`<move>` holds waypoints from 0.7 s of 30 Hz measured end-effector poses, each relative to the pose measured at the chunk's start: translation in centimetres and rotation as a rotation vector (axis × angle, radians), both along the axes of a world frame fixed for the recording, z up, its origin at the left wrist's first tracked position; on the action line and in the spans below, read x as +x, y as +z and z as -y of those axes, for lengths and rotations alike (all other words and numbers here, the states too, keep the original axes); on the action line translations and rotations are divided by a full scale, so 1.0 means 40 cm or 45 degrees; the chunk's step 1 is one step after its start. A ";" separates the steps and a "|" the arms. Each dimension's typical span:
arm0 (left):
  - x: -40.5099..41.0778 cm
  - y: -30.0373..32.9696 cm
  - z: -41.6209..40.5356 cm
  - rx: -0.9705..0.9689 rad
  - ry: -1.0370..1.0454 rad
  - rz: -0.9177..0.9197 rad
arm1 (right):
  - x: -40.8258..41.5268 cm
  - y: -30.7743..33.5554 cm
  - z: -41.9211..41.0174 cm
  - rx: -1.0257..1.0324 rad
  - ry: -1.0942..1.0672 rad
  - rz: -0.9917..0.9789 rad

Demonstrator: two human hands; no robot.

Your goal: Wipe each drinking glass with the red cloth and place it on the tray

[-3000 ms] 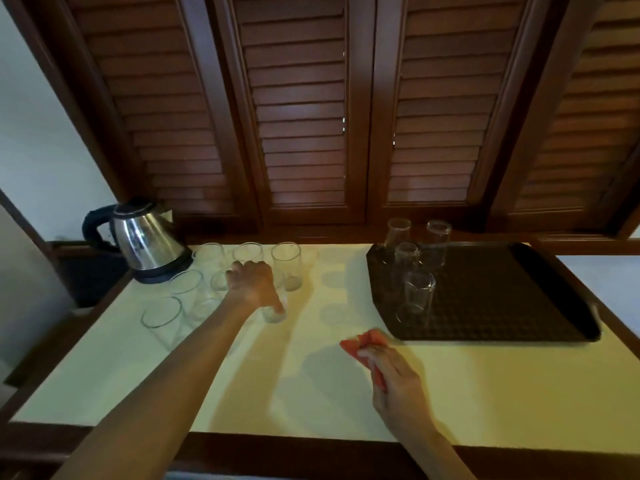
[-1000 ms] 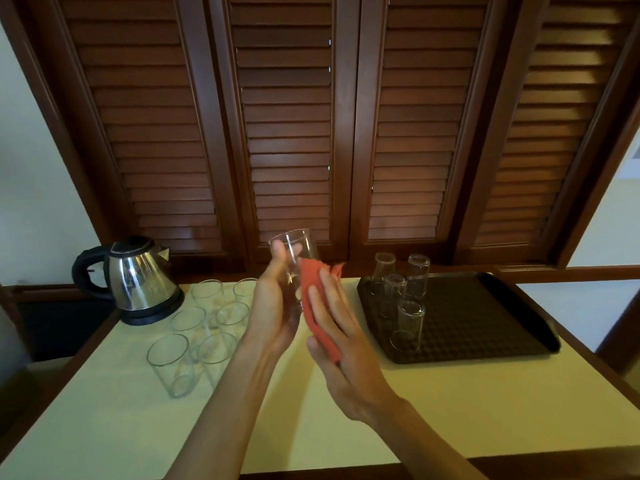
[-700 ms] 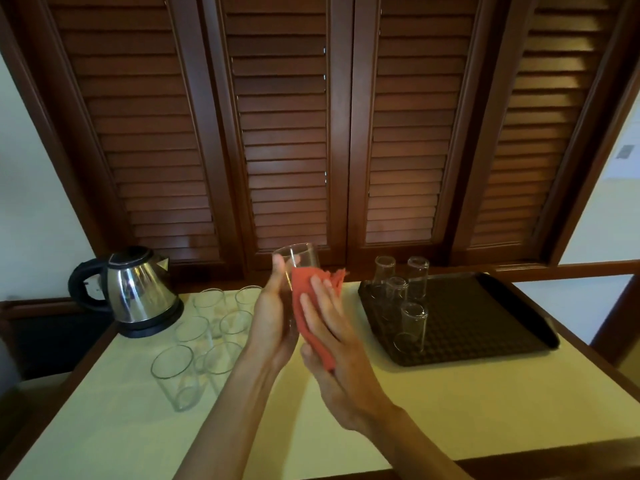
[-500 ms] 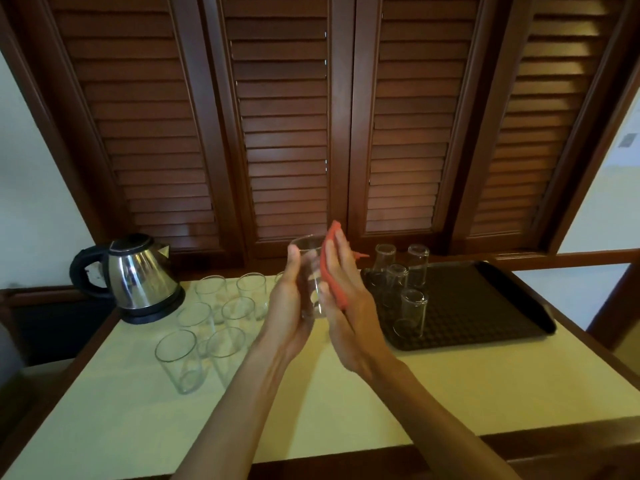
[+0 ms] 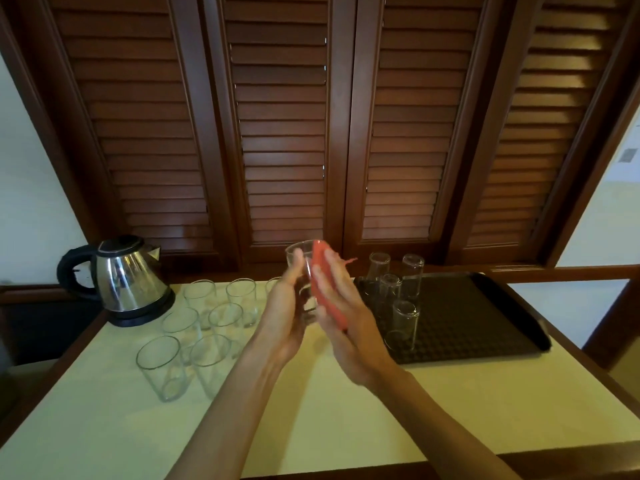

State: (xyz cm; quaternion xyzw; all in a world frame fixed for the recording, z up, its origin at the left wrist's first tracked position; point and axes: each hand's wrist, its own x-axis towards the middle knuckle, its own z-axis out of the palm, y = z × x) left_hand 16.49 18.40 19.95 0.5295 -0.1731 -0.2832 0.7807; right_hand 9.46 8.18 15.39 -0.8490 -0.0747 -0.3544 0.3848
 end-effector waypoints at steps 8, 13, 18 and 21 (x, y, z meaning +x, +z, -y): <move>0.019 -0.032 0.020 -0.151 0.041 -0.088 | 0.004 -0.021 0.000 -0.130 -0.018 0.024; -0.018 -0.065 0.047 0.023 0.058 0.002 | 0.037 0.033 0.005 0.160 -0.219 -0.039; 0.023 -0.032 0.031 -0.048 0.082 -0.006 | -0.001 -0.038 0.012 0.054 0.009 -0.055; -0.005 -0.052 0.048 0.005 0.024 0.001 | 0.017 0.024 0.021 0.403 -0.049 -0.041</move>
